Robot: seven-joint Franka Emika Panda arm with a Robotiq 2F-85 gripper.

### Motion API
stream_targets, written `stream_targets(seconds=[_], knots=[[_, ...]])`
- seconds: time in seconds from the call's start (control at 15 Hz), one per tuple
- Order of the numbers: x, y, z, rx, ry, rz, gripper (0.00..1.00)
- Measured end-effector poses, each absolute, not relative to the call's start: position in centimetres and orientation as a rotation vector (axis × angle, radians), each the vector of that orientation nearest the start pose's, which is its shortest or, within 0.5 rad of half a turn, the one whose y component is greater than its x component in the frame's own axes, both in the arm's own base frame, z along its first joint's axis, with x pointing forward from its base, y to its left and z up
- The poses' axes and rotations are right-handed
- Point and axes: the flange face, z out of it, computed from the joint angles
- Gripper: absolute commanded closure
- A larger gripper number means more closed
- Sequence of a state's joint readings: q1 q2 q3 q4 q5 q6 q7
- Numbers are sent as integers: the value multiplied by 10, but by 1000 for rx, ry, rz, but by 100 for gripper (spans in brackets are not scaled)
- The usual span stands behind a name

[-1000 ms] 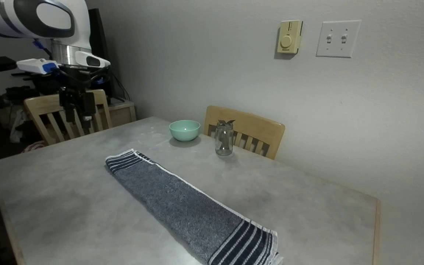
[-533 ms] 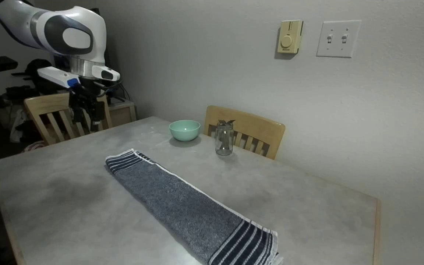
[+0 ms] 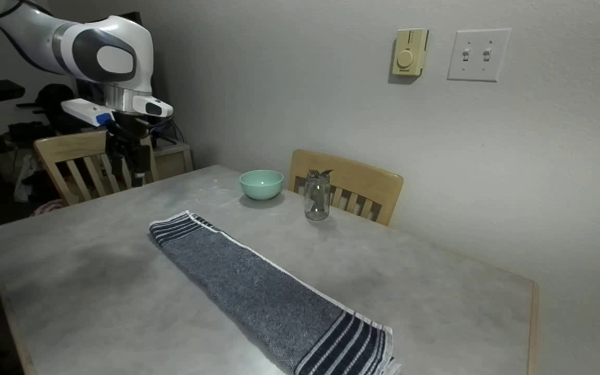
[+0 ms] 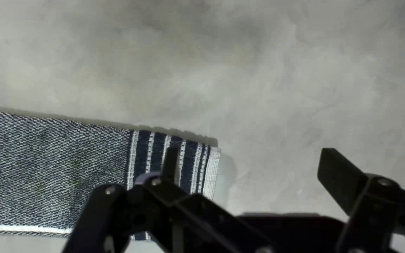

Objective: Fold the towel on the table.

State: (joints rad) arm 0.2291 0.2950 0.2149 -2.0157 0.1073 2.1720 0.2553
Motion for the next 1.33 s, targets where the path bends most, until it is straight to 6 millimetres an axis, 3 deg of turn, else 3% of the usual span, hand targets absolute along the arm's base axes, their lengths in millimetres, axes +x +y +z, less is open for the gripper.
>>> stream_targets(seconds=[0.27, 0.67, 1.07, 1.33], knots=[[542, 266, 286, -3073, -90, 257, 0], [580, 267, 235, -3066, -61, 313, 0], [608, 256, 175, -3054, -186, 420, 0], [617, 259, 158, -3036, -264, 485, 0]])
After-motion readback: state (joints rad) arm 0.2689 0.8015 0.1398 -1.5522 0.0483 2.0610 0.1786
